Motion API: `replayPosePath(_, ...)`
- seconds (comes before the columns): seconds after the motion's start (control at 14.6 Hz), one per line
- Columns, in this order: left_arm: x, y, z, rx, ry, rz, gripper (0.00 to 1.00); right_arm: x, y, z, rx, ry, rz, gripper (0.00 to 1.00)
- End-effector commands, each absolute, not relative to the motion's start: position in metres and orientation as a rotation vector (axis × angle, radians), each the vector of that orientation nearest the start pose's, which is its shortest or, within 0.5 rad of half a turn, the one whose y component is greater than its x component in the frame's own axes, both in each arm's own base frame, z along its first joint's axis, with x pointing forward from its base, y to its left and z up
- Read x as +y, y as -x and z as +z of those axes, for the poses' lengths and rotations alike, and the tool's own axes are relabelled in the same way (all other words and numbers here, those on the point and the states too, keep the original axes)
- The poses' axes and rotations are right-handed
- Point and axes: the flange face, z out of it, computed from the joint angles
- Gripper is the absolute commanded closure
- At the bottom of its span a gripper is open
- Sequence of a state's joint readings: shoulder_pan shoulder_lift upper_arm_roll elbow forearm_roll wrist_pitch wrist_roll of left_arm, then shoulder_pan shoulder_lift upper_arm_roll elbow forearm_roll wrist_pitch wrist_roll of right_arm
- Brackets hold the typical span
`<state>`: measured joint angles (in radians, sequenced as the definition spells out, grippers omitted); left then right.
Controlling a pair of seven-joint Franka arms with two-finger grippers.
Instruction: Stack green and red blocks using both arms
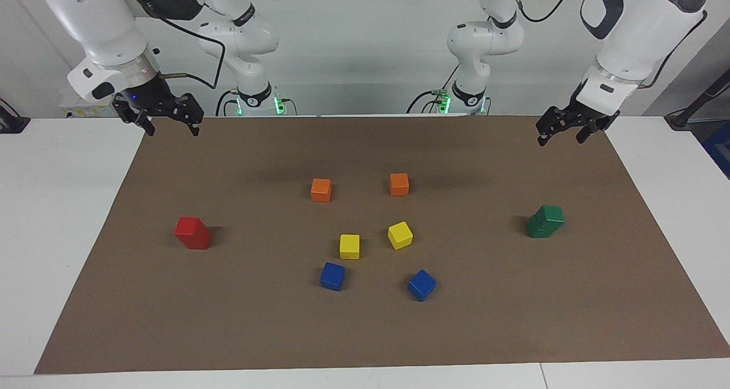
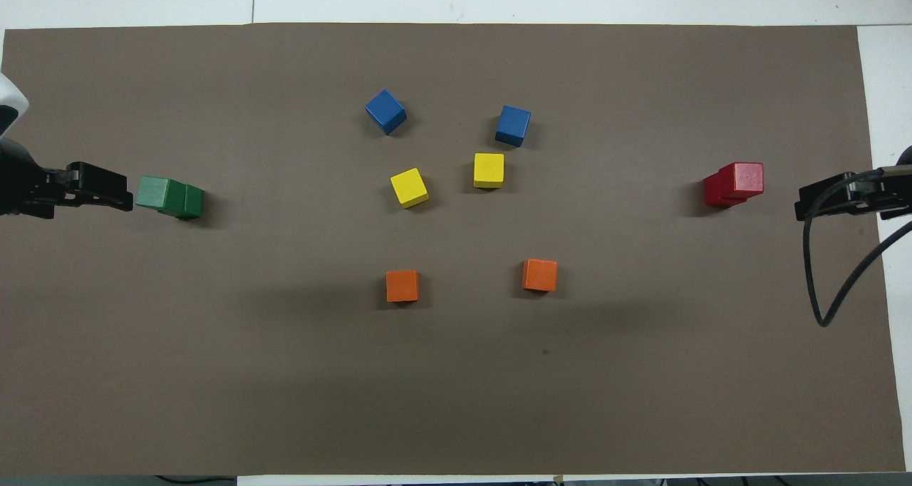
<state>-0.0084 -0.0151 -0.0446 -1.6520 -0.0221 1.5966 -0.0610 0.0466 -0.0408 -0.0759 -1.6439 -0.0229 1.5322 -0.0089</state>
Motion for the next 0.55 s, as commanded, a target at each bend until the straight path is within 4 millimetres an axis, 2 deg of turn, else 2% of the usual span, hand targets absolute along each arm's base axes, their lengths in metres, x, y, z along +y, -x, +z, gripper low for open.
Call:
replayPosePath(0.0, -0.0314, -0.5423, 0.6028, -0.021, 3.163, 0.068, 0.00, -0.0182, -0.5335, 0.6128, 0.042, 3.157, 0.127, 0.00)
replayPosePath(0.48, -0.0312, -0.5439, 0.6024, -0.031, 3.162, 0.060, 0.00, -0.0185, -0.5342, 0.6133, 0.042, 3.161, 0.117, 0.00)
